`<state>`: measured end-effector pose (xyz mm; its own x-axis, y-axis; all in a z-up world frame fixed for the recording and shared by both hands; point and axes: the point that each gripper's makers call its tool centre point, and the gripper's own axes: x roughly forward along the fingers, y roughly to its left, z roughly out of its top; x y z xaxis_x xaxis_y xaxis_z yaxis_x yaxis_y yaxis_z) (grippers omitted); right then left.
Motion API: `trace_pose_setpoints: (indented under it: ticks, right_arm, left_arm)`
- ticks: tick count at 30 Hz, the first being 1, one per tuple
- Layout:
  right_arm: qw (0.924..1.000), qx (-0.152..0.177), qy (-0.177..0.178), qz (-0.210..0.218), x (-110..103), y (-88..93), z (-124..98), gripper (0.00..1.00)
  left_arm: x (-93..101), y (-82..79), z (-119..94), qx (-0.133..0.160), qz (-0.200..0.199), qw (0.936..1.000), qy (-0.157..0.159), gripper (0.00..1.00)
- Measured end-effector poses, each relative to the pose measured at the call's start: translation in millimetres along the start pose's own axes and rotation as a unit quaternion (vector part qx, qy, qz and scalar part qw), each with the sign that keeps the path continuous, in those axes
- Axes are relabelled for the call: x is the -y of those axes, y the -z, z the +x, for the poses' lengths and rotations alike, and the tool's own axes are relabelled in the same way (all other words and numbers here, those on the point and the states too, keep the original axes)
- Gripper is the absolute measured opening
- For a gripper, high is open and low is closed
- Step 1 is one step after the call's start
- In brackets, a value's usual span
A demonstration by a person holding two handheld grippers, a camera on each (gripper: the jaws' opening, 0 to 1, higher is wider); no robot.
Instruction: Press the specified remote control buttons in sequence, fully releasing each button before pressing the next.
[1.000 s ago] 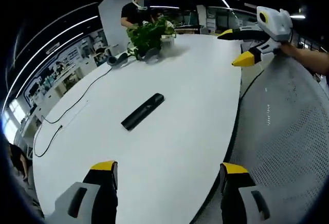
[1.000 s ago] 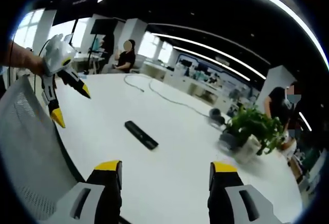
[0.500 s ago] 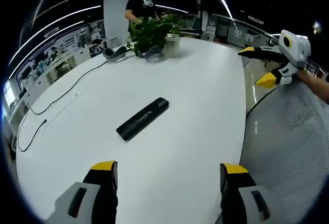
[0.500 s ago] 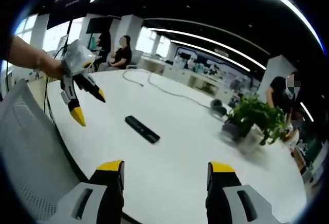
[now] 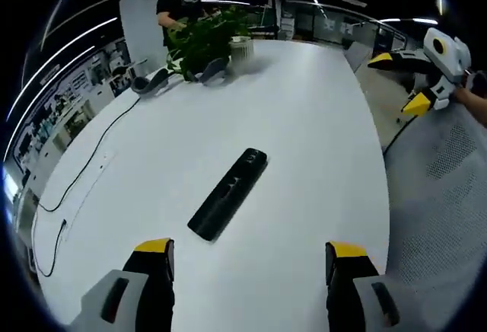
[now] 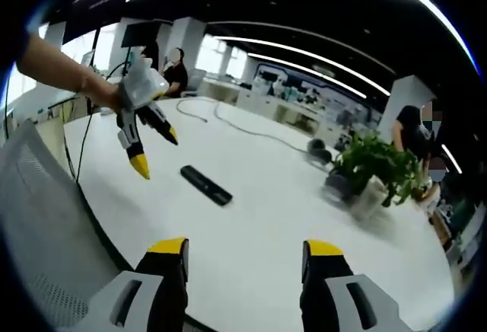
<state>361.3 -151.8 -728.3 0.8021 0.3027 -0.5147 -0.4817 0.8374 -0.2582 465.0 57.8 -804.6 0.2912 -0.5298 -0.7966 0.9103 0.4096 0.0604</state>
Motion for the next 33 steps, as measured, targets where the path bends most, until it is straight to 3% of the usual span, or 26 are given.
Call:
trace_pose_setpoints:
  ticks: [20, 33]
  right_arm:
    - [0.9998, -0.019, -0.005, -0.001, -2.0, 7.4, 0.8, 0.55]
    - [0.9995, -0.027, -0.013, -0.006, -4.0, 10.2, 2.1, 0.52]
  left_arm:
    - [-31.3, -9.7, 40.5, -0.035, 0.036, 0.9984, 0.025, 0.85]
    - [-38.2, -11.9, 63.5, -0.034, 0.023, 0.9984, 0.04, 0.82]
